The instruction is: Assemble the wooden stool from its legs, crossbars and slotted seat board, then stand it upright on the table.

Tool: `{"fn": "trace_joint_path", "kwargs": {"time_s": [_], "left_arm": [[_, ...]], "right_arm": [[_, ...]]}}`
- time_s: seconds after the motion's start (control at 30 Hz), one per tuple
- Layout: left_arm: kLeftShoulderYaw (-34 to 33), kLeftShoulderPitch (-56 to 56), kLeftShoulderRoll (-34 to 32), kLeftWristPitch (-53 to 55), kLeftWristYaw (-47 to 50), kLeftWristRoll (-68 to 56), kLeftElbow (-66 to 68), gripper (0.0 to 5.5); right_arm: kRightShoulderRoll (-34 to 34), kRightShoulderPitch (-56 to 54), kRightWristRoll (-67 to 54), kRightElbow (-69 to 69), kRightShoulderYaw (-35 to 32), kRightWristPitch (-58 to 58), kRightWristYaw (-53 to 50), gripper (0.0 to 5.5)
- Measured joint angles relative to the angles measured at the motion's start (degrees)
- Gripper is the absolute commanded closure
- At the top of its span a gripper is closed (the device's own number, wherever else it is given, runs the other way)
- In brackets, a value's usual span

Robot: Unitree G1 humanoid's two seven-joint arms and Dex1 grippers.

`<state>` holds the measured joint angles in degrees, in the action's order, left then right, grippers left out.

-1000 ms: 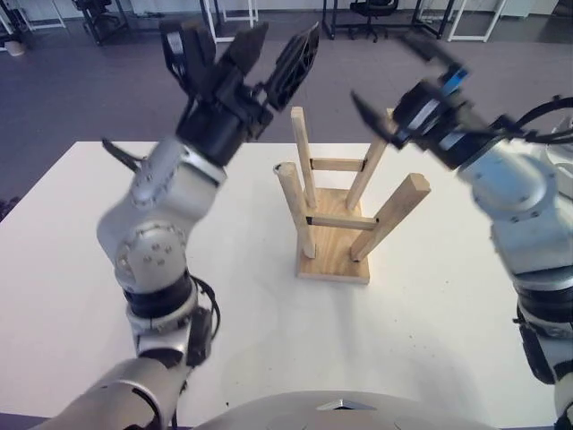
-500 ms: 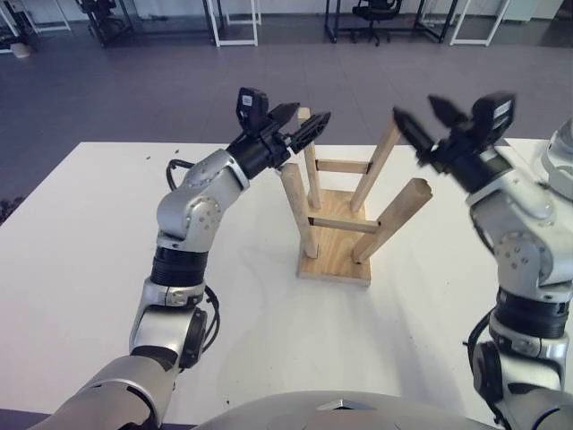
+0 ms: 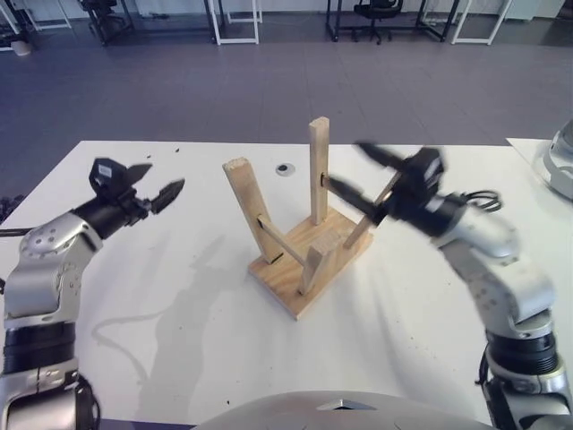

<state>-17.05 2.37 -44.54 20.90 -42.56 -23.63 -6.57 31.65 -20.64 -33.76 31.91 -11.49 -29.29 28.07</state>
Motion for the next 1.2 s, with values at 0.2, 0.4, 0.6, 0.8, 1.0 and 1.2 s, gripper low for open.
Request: {"fn": "trace_joint_path", "kwargs": {"time_s": [0.2,0.4,0.6,0.8,1.0,1.2], "left_arm": [[15.8,-12.7,-7.7,-0.7,-9.3,11.0,-8.6,1.50],[27.6,-5.1,2.0,0.0,-3.7,17.8,-7.6,1.50],[29.1,6.8,13.1,-2.3,9.4,23.7,9.6,1.50],[24.8,4.0,16.5,-9.6,13.5,22.6,14.1,1.50],[20.6,-6.1,9.5,-9.1,10.1,21.2,6.0,1.50],[26.0,-3.5,12.2,-3.9,8.0,21.5,1.9,1.50]], "right_arm": [[10.1,-5.7,15.3,-36.9,0.8,10.7,4.2,1.74],[-5.6,-7.5,26.9,-77.5,15.1,29.5,9.5,1.74],[-6.9,-10.1,27.2,-92.0,15.4,45.8,21.5,1.74],[-5.3,9.0,24.6,-68.7,12.1,47.0,20.2,1.74],[-3.1,24.1,27.1,-44.5,10.2,33.7,8.8,1.74],[-5.5,21.7,27.5,-40.0,14.1,25.9,7.6,1.74]]}}
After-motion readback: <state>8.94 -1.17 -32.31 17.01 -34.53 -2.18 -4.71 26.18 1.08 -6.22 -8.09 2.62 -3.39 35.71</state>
